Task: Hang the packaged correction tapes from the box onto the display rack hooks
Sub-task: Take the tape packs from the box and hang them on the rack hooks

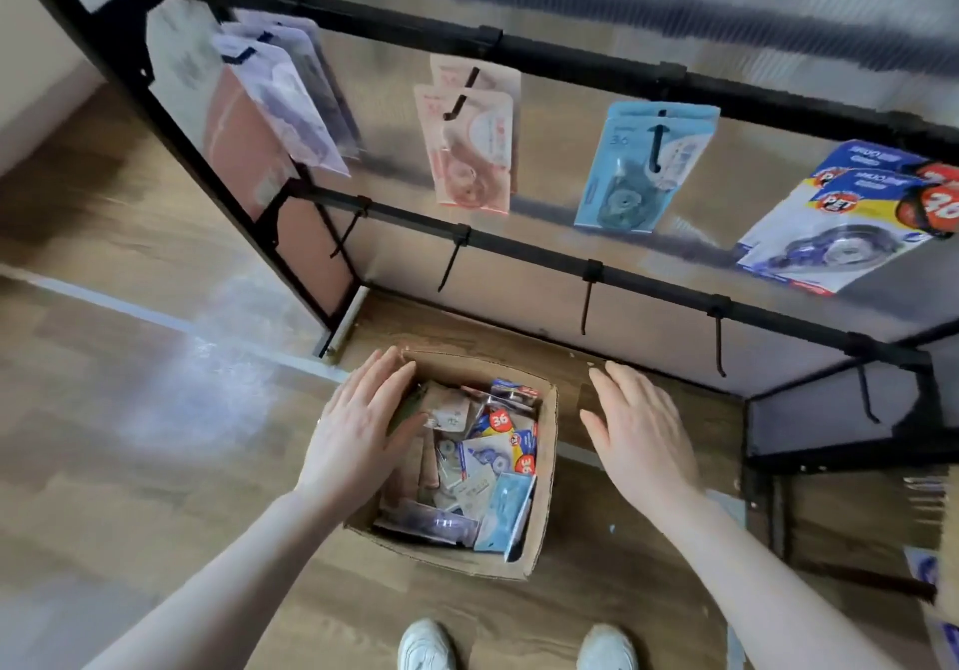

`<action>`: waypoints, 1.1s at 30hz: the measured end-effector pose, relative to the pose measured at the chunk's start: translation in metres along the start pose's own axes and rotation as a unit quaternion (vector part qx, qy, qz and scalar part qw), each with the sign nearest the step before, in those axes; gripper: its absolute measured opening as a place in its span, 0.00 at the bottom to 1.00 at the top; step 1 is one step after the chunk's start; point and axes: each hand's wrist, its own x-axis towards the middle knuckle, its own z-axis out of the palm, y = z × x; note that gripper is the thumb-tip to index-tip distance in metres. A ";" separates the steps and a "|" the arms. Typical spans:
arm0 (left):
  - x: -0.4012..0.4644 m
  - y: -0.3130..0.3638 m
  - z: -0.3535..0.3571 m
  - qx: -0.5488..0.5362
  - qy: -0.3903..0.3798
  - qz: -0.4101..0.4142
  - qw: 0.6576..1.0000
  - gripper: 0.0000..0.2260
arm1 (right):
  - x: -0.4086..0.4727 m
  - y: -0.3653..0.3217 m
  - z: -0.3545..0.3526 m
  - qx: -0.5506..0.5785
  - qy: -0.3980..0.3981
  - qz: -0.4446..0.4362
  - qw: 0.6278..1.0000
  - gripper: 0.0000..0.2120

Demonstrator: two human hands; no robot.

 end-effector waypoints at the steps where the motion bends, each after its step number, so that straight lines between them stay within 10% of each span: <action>1: -0.002 -0.001 0.008 -0.001 -0.004 -0.011 1.000 0.28 | 0.000 0.000 0.006 0.004 -0.002 0.000 1.000 0.23; 19: 0.030 -0.120 0.299 0.091 -0.052 -0.014 0.994 0.31 | 0.091 0.031 0.285 0.057 0.029 -0.138 0.988 0.25; 29: 0.061 -0.149 0.346 0.126 -0.070 0.136 0.980 0.12 | 0.122 0.026 0.327 0.027 0.098 -0.198 0.975 0.21; 33: 0.058 -0.153 0.352 0.073 -0.051 0.122 0.989 0.24 | 0.118 0.027 0.325 0.045 0.066 -0.176 0.981 0.20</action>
